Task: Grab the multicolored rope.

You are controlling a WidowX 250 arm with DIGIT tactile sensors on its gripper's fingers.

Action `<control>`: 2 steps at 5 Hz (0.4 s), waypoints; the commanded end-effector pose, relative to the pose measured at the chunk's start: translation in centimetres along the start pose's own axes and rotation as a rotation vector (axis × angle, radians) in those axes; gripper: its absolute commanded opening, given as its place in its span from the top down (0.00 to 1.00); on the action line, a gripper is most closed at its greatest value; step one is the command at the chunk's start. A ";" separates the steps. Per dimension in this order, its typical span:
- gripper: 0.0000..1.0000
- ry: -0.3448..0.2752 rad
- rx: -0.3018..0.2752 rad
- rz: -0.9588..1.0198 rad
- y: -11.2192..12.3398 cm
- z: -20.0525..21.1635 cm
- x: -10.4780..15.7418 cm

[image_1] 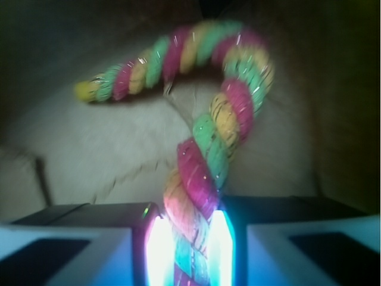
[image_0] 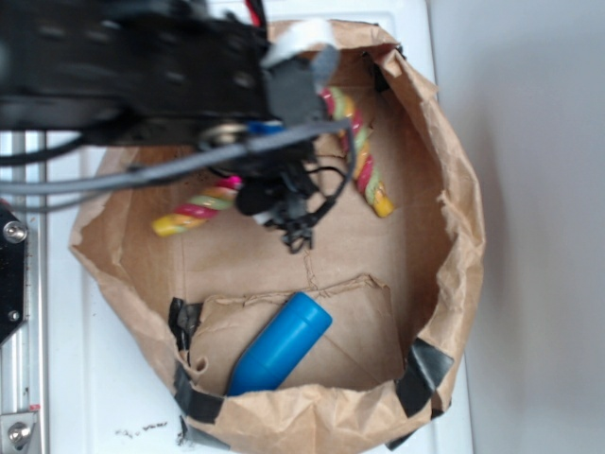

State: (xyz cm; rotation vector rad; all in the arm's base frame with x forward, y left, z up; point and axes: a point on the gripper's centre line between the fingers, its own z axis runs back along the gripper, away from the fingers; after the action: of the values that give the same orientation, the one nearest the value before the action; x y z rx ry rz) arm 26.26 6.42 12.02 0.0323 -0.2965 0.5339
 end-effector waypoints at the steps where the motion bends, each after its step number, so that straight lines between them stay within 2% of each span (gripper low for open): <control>1: 1.00 -0.050 -0.032 -0.064 -1.6 6.7 0.0; 2: 1.00 -0.111 0.018 -0.150 -4.5 7.3 -1.0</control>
State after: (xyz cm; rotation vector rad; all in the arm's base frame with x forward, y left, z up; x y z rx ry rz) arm 25.42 0.47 16.90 0.1145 -0.3395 0.3777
